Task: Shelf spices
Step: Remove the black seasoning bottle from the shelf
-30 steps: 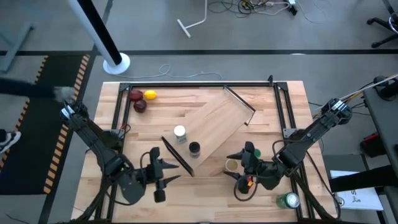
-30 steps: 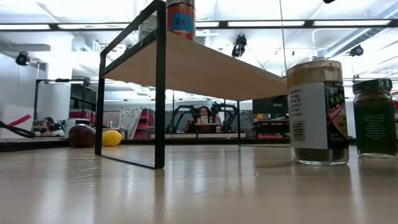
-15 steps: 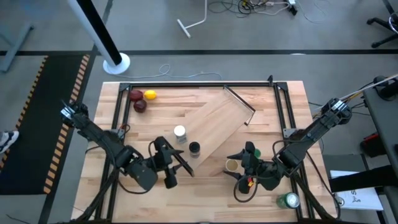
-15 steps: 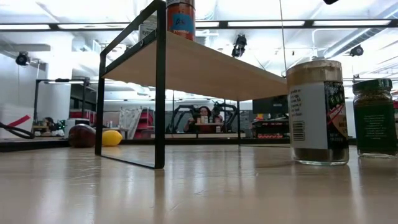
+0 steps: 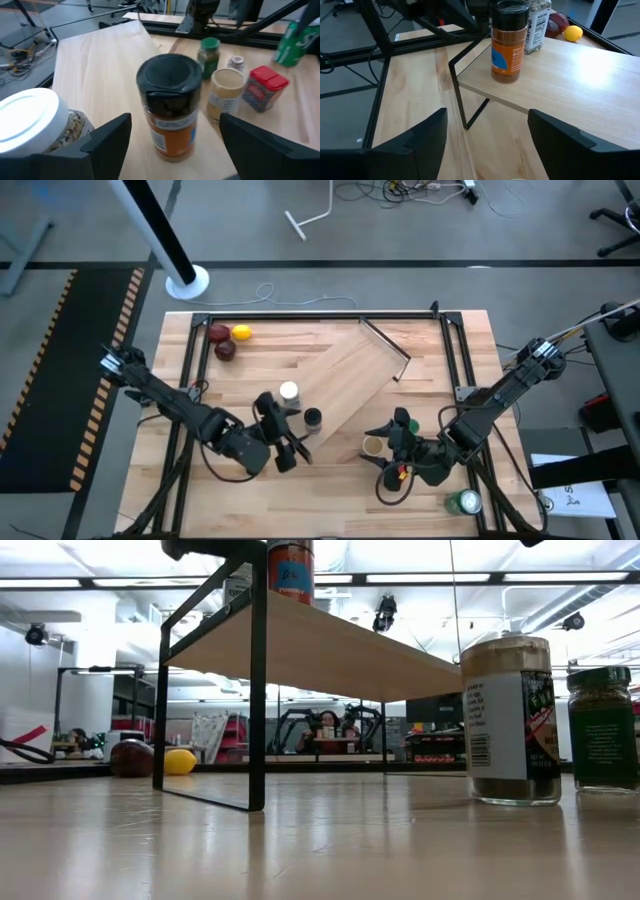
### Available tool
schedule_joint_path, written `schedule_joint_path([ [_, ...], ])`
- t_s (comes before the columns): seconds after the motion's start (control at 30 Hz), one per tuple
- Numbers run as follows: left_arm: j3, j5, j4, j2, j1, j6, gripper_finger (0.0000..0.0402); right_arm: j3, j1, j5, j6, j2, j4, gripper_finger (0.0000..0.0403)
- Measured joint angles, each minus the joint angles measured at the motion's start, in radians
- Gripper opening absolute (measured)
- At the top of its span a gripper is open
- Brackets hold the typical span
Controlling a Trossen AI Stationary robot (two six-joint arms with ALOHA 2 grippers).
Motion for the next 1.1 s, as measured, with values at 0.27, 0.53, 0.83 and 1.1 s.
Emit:
schedule_joint_path([
  [0.27,0.000,0.002,0.009,0.034,0.049,0.005,0.0283,0.000,0.000,0.000,-0.001,0.000,0.000,0.0239],
  [0.53,0.001,0.074,0.140,0.079,0.097,0.091,0.0270,0.000,0.000,0.000,-0.002,0.000,0.000,0.0237],
  [0.83,0.001,0.084,0.183,0.107,0.131,0.108,0.0254,-0.001,0.000,0.000,-0.002,0.000,0.000,0.0247],
  [1.1,0.001,0.091,0.207,0.106,0.128,0.105,0.0206,-0.001,0.000,0.000,-0.004,0.001,-0.003,0.0234],
])
